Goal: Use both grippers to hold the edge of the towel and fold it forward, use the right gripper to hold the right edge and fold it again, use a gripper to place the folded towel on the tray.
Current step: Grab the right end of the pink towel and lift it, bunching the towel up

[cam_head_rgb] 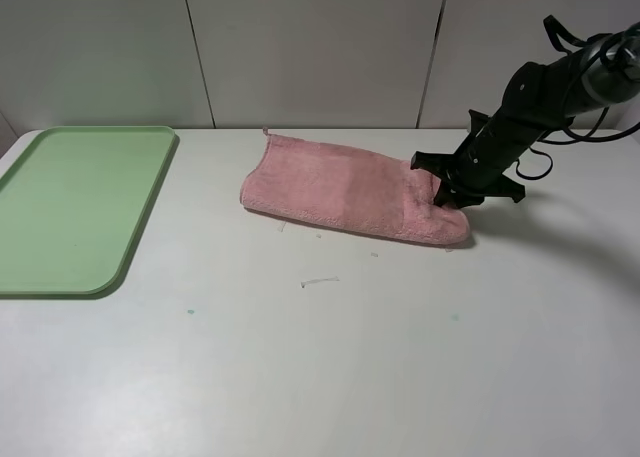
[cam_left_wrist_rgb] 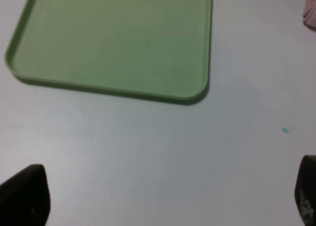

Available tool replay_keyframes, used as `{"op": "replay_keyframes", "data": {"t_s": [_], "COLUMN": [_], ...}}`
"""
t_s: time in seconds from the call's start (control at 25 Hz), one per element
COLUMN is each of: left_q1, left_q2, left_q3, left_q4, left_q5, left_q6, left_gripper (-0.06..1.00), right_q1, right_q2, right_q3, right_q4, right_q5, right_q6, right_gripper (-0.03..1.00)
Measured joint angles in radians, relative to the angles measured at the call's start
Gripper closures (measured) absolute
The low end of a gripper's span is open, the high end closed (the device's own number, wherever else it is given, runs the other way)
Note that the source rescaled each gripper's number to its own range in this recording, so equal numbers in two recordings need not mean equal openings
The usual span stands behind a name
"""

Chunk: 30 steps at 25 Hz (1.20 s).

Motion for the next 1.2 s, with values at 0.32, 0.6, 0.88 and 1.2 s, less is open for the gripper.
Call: {"op": "replay_keyframes", "data": {"t_s": [0.32, 0.6, 0.88, 1.2], "left_q1": [0.000, 0.000, 0.000, 0.000], "left_q2": [0.000, 0.000, 0.000, 0.000], "left_q3": [0.000, 0.000, 0.000, 0.000], "left_q4": [0.000, 0.000, 0.000, 0.000], "left_q5": [0.000, 0.000, 0.000, 0.000], "left_q6": [0.000, 0.000, 0.000, 0.000], "left_gripper": [-0.05, -0.05, -0.05, -0.05], "right_q1": [0.001, 0.004, -0.018, -0.080], "right_q2": [0.001, -0.014, -0.060, -0.151], "right_q3": [0.000, 0.000, 0.015, 0.018], "right_q4": [0.002, -0.034, -0.119, -0.215], "right_q5": [-0.005, -0.004, 0.096, 0.233], "right_q6": [0.001, 0.003, 0.003, 0.003], "right_gripper": [0.91, 0.91, 0.91, 0.91]}}
